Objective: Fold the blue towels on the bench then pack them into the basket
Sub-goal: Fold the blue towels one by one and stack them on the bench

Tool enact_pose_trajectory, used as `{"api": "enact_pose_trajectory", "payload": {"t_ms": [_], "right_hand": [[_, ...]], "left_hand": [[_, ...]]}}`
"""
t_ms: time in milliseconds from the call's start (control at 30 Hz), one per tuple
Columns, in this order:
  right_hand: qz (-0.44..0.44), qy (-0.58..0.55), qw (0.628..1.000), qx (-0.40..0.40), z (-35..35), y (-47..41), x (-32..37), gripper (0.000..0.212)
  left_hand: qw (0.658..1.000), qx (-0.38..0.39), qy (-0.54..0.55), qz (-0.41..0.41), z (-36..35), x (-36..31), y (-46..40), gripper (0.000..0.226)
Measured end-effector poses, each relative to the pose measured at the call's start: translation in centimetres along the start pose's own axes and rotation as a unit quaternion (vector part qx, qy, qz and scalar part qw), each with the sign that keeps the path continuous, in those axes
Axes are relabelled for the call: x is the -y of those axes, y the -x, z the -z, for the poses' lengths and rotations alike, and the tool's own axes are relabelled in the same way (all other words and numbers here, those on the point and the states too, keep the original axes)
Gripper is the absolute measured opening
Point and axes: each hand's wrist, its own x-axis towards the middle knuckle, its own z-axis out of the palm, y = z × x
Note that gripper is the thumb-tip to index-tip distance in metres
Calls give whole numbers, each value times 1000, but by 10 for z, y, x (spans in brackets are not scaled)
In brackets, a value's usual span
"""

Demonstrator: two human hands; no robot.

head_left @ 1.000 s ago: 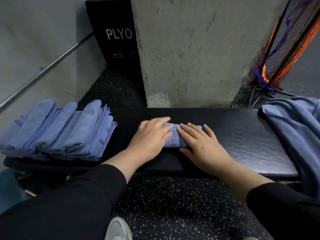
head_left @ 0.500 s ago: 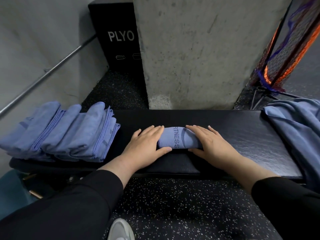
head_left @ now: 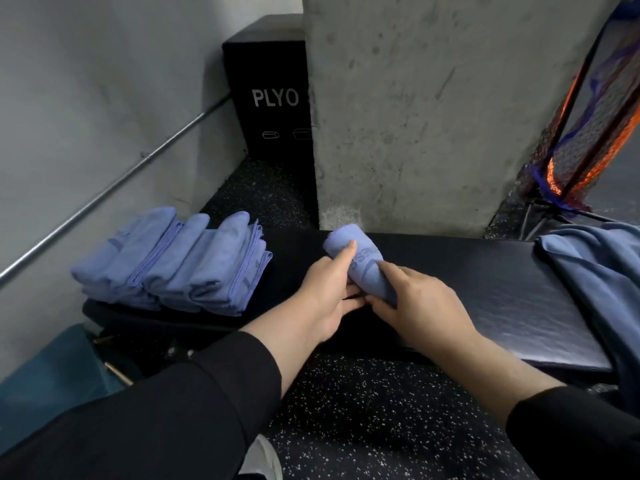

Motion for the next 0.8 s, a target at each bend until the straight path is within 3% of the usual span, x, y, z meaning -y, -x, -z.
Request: {"api": "enact_pose_trajectory", "payload": {"t_ms": [67,167,267,333,367,467,633,800], "right_hand": [[12,-62,998,-29,3,1,10,43],[-92,-263,960,-34,12,-9,17,49],[-212,-516,828,63,28,-20,30,80],[-217,-633,734,117,33,-23,42,64],[-210,-658,713,125,35,-25,51,48],[-217,-663,709,105,37,-33,76,29],[-212,-665,710,89,33,-52,115,32],[-196,-671,711,73,25,-79,153,41]], "left_hand": [[999,-26,11,-29,7,-9,3,36],[997,-42,-29,-55,16,-21,12,29],[994,-34,-44,-95,24,-32,25,23],[990,-27,-61,-123,32,-37,33,24],[987,-34,-80,-138,36,-39,36,24],[974,-74,-133,-165,55,-44,44,25],[964,-102,-178,-167,92,-59,59,45],[977,-13,-185,-102,143,-69,88,38]]}}
